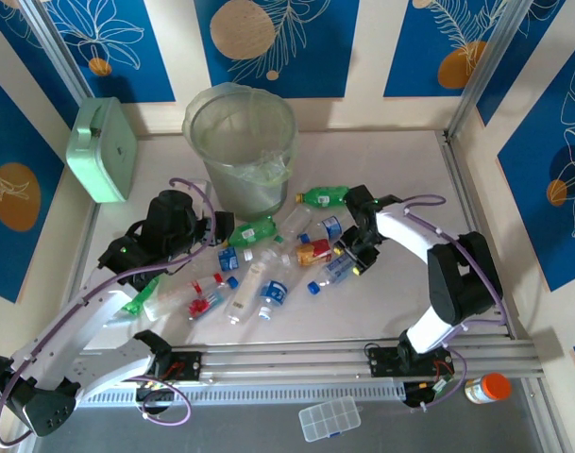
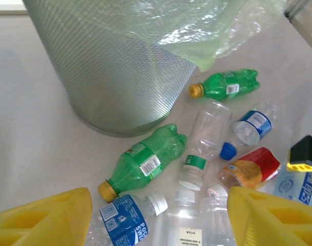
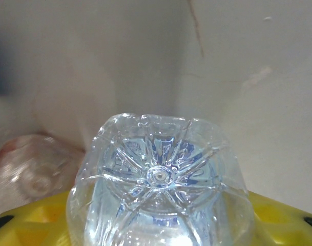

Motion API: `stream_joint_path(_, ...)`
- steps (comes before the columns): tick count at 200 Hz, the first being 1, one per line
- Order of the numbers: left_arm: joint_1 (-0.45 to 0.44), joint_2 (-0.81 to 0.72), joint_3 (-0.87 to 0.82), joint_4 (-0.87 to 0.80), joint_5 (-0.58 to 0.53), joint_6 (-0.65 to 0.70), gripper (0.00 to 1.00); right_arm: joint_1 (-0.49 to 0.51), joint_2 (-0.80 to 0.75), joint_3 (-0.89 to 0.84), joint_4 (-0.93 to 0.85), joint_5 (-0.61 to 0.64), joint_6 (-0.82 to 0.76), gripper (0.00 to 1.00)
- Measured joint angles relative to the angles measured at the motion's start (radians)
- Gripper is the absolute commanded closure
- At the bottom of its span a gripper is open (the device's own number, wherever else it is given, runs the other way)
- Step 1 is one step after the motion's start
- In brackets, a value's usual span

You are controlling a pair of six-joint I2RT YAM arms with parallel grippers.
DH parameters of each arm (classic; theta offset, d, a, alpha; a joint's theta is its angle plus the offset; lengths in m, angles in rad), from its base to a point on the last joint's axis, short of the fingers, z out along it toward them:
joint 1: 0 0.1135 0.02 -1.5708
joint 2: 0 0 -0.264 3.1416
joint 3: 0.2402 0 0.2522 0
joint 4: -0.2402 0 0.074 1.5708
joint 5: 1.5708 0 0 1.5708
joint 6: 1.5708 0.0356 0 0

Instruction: Put the plastic bottles in the bin

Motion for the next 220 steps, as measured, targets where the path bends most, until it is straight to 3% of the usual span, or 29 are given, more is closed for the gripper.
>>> stream_joint_path(35, 0.000, 0.004, 0.000, 0.002, 0.127, 0.026, 0.25, 0.000, -0.103, 0.036, 0.016, -0.027, -0.060, 0.50)
stream_joint_path(67, 0.000, 0.029, 0.000, 0.048, 0.249, 0.024, 0.14, 0.000, -0.210, 0.037, 0.139, -0.154, -0.145, 0.51)
stream_joint_path(151, -0.005, 0.160, -0.022, 0.246, 0.619, -0.127, 0.10, 0.038, -0.392, 0.006, 0.531, -0.399, -0.272, 0.54)
stream_joint_path(220, -0.009, 0.249, -0.105, 0.662, 0.944, -0.384, 0.11, 0.070, -0.450, -0.046, 0.808, -0.540, -0.311, 0.55)
